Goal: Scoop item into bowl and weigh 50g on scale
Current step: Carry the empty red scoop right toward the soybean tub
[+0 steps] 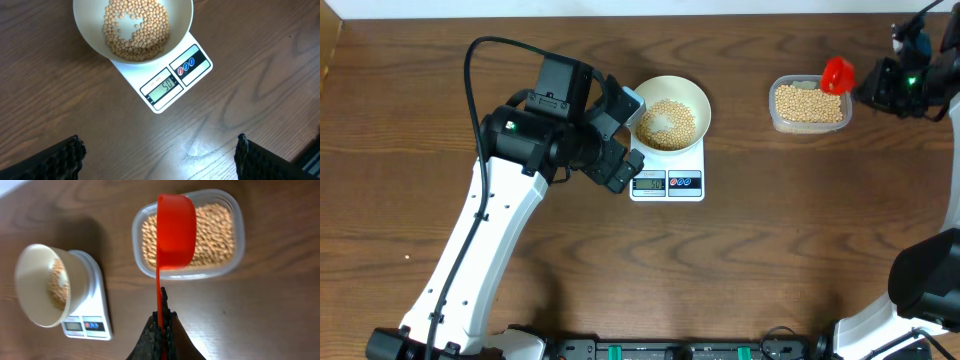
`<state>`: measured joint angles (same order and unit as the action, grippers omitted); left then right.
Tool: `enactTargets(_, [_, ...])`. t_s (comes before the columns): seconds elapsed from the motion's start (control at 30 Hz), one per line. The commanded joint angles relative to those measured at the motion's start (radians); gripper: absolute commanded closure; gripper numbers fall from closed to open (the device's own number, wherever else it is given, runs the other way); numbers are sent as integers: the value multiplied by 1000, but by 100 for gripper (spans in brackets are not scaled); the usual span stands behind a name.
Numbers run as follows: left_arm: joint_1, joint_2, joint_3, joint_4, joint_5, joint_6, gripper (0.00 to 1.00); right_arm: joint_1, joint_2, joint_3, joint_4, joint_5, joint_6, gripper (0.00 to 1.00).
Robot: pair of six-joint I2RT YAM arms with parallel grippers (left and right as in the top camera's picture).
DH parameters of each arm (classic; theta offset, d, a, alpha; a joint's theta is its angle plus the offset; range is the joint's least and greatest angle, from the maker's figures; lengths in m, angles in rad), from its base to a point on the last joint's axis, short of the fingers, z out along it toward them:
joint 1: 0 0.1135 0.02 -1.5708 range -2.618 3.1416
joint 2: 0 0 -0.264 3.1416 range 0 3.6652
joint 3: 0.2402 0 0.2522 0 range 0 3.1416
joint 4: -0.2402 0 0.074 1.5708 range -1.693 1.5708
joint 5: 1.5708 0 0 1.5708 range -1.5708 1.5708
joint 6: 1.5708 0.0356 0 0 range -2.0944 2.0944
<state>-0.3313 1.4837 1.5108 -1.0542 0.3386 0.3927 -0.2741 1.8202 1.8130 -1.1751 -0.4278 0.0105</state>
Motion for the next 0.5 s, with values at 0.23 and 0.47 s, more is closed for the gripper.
enactTargets(0.23, [-1,7,17,-3,9,-2,2,76,-15,17,-31,201,-122,99])
enactTargets(0.47, [-1,7,17,-3,9,-2,2,132,-15,16,-33,306,-170,99])
